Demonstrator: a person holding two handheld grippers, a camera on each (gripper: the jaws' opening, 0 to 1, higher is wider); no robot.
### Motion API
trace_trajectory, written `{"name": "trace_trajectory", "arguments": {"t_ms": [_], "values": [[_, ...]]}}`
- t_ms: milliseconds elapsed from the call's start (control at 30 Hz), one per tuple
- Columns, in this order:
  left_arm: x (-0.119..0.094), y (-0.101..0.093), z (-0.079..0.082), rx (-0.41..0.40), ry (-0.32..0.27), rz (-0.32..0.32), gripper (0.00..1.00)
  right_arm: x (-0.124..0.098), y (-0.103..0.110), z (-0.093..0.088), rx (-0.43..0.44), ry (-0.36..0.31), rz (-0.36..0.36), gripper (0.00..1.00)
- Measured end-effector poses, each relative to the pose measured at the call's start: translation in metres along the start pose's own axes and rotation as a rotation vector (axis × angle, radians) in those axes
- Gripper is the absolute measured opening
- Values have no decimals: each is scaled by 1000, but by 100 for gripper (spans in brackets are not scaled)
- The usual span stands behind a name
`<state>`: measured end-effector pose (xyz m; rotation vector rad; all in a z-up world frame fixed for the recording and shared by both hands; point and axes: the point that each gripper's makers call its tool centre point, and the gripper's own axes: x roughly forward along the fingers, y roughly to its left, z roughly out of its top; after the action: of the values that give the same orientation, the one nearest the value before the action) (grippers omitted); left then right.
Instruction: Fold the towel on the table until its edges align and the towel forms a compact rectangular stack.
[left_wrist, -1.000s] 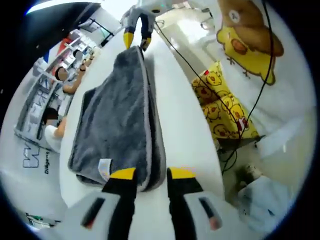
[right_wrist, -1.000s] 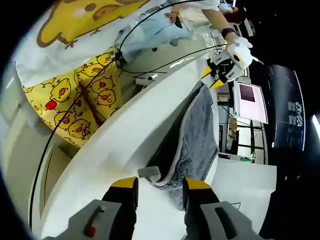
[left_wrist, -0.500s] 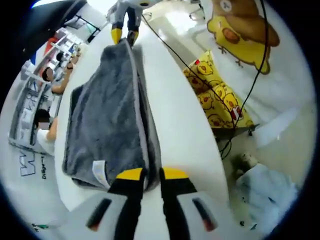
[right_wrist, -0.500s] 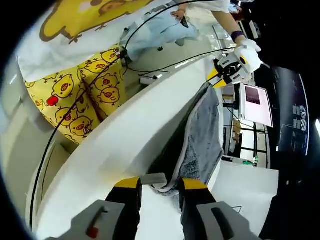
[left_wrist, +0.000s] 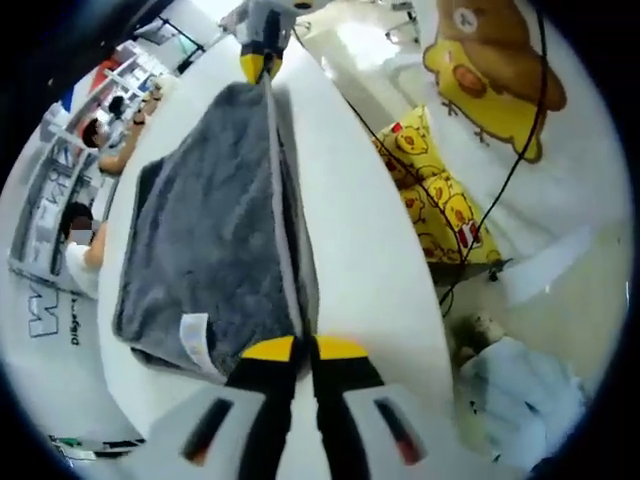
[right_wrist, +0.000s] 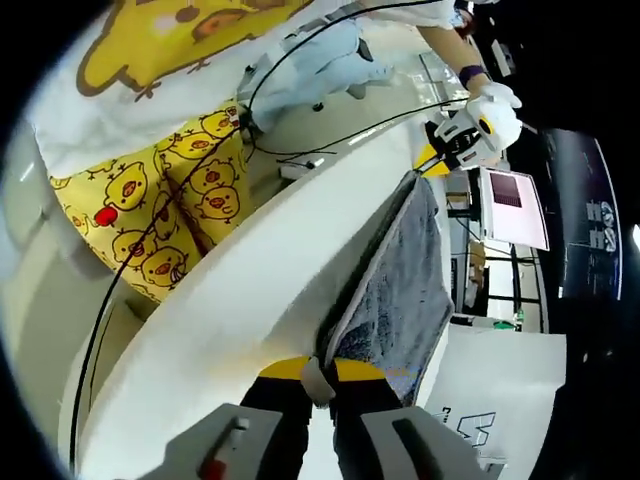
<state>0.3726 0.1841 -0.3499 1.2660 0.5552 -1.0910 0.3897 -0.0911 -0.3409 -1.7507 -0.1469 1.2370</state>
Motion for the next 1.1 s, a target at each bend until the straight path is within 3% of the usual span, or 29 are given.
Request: {"name": "trace_trajectory", "arguments": {"t_ms": [167,267,467,700,767,800,933,1100], "values": [[-17,5,12,-66,-61,17,4,-22,-20,-10,135,-17,-53,4],[-39,17,27,-99,-129,67,4,-38,-34,-16,182,-15,-93,4],[-79,44,52,-81,-186,177,4,-75,-71,-29,266,-12,-201,4],[-137,95,77,-25,-201,337,4,-130,-133,-47,352,-37,-345,4],[-153,110,85,-30,-218,372,4,-144,-150,-52,355,-38,-371,4],[-167,124,90,-21,-231,423,4,-153,-161,-55,374,-40,-383,4],[-200,155,100,0,-214,525,4,-178,-194,-58,397,-53,-415,4],[-249,178,117,-2,-260,641,4,-230,-240,-47,447,-155,-510,4]]}}
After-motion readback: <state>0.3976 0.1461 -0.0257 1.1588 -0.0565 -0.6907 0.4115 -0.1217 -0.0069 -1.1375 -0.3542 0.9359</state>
